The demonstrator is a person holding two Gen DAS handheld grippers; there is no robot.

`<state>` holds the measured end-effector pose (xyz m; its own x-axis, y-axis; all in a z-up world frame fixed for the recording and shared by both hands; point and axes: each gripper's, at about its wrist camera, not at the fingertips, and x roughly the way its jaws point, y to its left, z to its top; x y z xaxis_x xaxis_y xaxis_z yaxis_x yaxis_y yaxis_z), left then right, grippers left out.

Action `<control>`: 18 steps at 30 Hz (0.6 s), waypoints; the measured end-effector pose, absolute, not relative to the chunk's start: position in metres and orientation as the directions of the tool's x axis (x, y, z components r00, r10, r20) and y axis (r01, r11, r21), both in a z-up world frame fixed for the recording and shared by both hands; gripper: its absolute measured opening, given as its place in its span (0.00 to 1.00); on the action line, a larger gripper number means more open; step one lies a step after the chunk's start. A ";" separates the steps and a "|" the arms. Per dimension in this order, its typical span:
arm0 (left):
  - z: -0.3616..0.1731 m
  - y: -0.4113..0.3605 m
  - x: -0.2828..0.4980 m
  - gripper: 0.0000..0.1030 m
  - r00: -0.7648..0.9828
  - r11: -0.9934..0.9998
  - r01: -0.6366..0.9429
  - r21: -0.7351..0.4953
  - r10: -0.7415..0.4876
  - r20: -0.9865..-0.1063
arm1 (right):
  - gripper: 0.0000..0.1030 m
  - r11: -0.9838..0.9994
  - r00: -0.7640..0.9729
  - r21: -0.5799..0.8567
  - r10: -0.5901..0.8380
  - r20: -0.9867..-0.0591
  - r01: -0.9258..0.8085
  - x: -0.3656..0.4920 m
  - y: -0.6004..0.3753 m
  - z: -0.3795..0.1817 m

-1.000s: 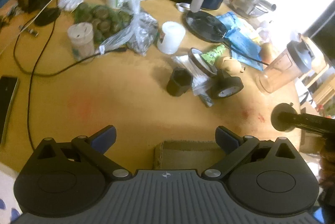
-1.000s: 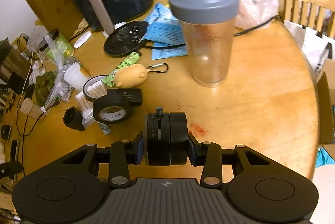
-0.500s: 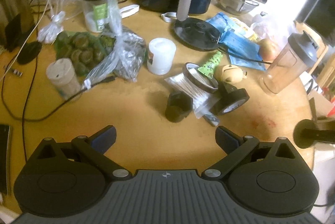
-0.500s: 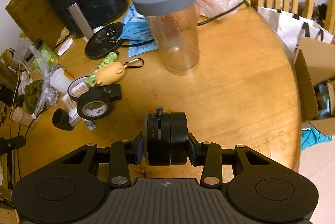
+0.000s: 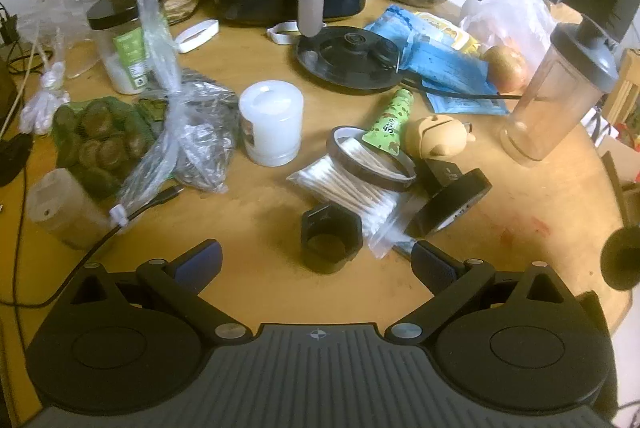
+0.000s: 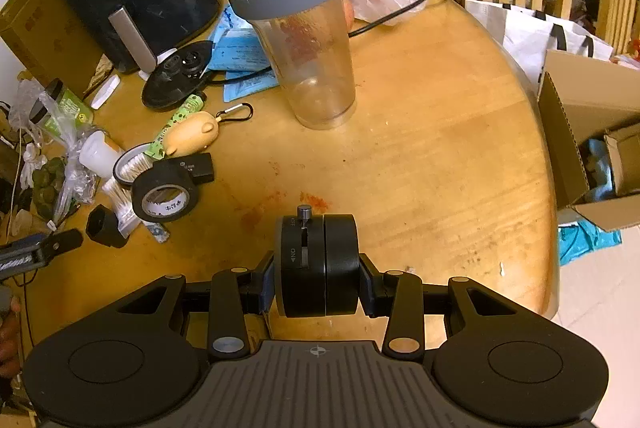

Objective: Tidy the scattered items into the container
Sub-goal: 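Grasp the black hexagonal cup with the left tool while the right tool holds the cylinder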

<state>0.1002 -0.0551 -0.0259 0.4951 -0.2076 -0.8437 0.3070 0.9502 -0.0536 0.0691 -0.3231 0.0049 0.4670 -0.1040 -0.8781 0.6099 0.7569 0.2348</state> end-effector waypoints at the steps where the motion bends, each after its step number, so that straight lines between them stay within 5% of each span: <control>1: -0.028 -0.056 0.102 1.00 0.494 0.949 0.311 -0.056 -0.212 -0.843 | 0.42 0.754 0.465 0.234 -0.105 -0.879 0.613 0.068 -0.323 0.005; 8: -0.042 -0.065 0.117 0.99 0.488 0.950 0.310 -0.036 -0.192 -0.852 | 0.42 0.732 0.449 0.231 -0.114 -0.886 0.641 0.062 -0.320 0.003; 10: -0.045 -0.066 0.120 0.81 0.483 0.949 0.313 -0.032 -0.189 -0.855 | 0.42 0.724 0.445 0.230 -0.118 -0.888 0.651 0.059 -0.320 0.002; 18: -0.054 -0.069 0.128 0.77 0.453 0.948 0.319 -0.016 -0.167 -0.876 | 0.42 0.694 0.427 0.224 -0.132 -0.894 0.684 0.051 -0.322 -0.001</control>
